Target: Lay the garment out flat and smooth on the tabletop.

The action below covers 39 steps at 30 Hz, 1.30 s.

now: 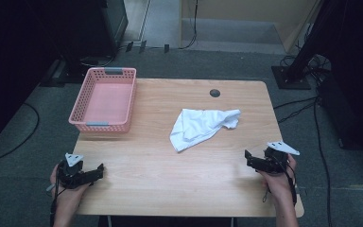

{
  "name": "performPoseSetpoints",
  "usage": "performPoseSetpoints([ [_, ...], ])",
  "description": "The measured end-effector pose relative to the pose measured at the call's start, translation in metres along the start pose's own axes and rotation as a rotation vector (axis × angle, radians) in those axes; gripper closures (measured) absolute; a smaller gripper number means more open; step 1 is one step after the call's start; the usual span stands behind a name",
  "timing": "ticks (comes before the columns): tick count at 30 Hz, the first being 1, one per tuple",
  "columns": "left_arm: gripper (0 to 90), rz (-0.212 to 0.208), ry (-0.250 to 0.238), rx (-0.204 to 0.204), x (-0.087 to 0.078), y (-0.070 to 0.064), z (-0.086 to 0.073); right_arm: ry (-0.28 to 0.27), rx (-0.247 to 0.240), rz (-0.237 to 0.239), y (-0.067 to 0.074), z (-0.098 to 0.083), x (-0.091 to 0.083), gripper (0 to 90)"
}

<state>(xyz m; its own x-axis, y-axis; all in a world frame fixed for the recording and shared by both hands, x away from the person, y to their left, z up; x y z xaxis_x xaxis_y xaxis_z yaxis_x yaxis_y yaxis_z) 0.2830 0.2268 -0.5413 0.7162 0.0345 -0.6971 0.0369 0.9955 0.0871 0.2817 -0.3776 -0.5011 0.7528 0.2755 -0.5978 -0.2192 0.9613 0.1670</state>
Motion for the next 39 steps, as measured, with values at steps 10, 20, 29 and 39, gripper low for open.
performPoseSetpoints([
  [10,0.0,-0.001,0.001,0.000,0.000,0.000,0.000,0.027,-0.081,0.028,0.033,0.026,0.022,5.7],
  [20,0.0,-0.001,0.001,0.000,0.000,0.000,0.000,0.035,-0.096,0.062,0.062,0.050,0.046,5.7],
  [29,0.0,-0.001,0.000,0.001,0.000,0.000,0.000,0.044,-0.090,0.081,0.081,0.066,0.072,5.8],
  [39,0.0,-0.002,0.001,0.002,0.001,-0.001,0.001,0.074,-0.093,0.079,0.094,0.073,0.100,6.2],
])
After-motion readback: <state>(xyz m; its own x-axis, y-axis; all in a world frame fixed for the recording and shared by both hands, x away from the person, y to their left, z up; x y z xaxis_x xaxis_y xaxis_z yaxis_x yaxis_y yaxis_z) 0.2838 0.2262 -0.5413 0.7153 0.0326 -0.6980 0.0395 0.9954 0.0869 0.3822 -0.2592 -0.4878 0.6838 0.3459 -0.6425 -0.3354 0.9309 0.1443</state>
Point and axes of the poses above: each handheld gripper's, and its own axes: x roughly forward along the jaws, z roughly out of its top, y roughly to its left, the point moved 3 cm from there along x, roughly forward along the jaws, and after that the axes turned 7 degrees about z, right-handed, at the moved point
